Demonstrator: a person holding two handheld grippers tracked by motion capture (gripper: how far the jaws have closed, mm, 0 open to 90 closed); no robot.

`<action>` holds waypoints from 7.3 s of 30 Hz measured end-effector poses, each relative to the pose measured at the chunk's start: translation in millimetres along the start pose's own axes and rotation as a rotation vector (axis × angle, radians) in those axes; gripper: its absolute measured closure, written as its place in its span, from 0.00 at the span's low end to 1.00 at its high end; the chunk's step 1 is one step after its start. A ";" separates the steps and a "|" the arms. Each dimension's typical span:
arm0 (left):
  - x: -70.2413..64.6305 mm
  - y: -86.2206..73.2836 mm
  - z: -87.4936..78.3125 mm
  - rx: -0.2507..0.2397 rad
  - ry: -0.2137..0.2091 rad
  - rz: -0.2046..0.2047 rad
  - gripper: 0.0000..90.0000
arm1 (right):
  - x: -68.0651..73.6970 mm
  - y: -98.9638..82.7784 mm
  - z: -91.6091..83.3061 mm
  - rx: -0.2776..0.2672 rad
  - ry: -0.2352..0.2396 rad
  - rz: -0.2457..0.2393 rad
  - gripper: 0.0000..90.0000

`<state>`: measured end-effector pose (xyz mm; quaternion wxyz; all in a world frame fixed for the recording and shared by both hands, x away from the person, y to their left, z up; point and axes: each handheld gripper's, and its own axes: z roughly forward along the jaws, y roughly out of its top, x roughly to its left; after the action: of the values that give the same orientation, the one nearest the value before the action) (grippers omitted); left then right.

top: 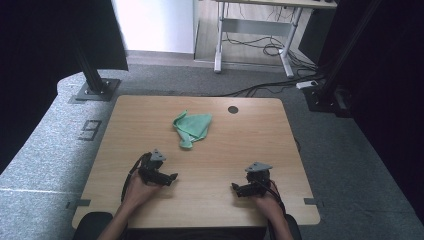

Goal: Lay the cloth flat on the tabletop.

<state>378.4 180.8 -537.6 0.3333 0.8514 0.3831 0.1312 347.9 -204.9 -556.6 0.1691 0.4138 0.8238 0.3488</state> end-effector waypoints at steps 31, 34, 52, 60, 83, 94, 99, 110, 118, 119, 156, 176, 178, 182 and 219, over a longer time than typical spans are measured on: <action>4.3 81.8 26.1 -0.026 -0.012 0.078 0.18 | 0.0 0.0 0.0 0.000 0.000 0.000 0.00; 5.3 90.1 30.5 -0.031 -0.018 0.077 0.19 | 0.0 0.0 0.0 0.000 0.000 0.001 0.00; 24.6 105.6 62.9 -0.009 -0.015 0.054 0.39 | -0.3 0.0 0.0 -0.001 0.001 -0.002 0.00; 32.9 97.4 76.9 0.025 0.043 0.041 0.61 | -0.3 0.0 0.0 -0.001 0.001 -0.001 0.00; 16.0 74.2 55.1 0.046 -0.025 0.073 0.87 | -0.1 0.0 -0.1 0.000 0.001 0.001 0.00; 1.1 41.2 28.2 0.030 -0.079 0.075 0.84 | 0.0 0.0 0.0 0.000 0.000 0.000 0.00; -4.3 26.1 16.3 0.021 -0.104 0.061 0.84 | 0.0 0.0 0.0 0.000 0.000 0.001 0.00; -20.0 4.0 -0.4 0.005 -0.103 0.069 0.83 | 1.3 -0.7 -0.6 -0.001 0.014 -0.016 0.00; -24.2 -4.4 0.7 -0.048 -0.082 0.082 0.78 | 1.6 -0.2 -0.8 0.003 0.017 -0.015 0.00; -25.4 -6.4 1.1 -0.061 -0.076 0.085 0.78 | 1.4 1.4 -1.9 0.011 0.009 -0.007 0.05; -22.5 -10.8 2.1 -0.097 -0.109 0.042 0.73 | 89.8 135.8 67.0 0.017 0.316 -0.233 0.58; -19.8 -10.8 1.9 -0.095 -0.120 0.031 0.75 | 83.1 148.6 75.1 0.043 0.193 -0.271 0.95; -18.3 -10.9 1.9 -0.096 -0.131 0.020 0.75 | 69.8 160.9 64.9 0.018 0.176 -0.248 0.95; -15.5 -11.1 1.5 -0.098 -0.152 0.002 0.75 | 56.3 173.0 54.8 -0.008 0.157 -0.229 0.95; 0.9 12.7 -26.9 -0.150 -0.115 -0.017 0.42 | -2.4 166.6 29.6 -0.045 0.091 -0.095 0.57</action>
<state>373.3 187.9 -509.2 0.4188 0.8267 0.3599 0.1077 460.0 -124.9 -458.3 0.1570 0.3540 0.8413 0.3772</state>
